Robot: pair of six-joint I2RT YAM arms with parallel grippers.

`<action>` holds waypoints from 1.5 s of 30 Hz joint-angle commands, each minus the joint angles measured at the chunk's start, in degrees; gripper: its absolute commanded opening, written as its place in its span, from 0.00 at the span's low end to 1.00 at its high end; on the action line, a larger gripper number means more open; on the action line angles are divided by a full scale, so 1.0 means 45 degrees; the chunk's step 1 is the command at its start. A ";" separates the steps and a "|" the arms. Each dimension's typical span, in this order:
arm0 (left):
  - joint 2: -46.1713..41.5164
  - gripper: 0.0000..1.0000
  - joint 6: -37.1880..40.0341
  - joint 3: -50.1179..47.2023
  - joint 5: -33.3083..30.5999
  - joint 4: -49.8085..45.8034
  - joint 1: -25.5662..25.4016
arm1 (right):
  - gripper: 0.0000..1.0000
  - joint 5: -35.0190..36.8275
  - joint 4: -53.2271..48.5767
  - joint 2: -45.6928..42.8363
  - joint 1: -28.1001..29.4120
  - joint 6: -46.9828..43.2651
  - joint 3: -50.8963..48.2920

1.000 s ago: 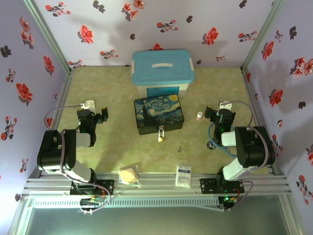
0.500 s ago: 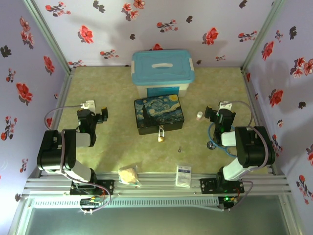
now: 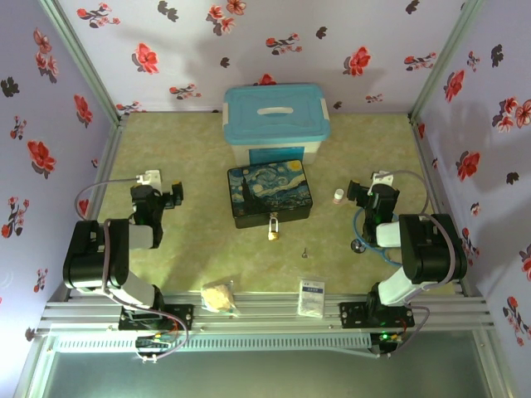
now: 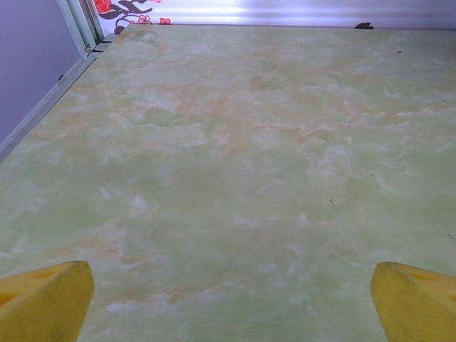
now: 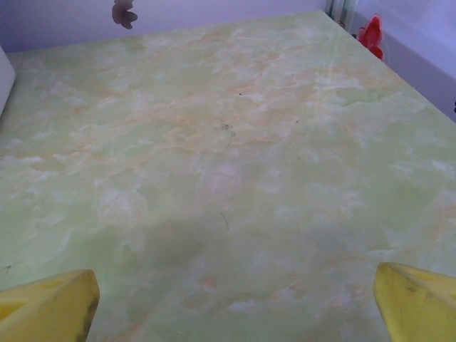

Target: Unlock the padlock with the key

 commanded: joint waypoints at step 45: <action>-0.9488 1.00 -1.1059 0.0637 -0.0034 -1.2564 -0.9761 | 0.65 -0.0626 -1.6559 -0.5552 0.9893 0.7504 0.2568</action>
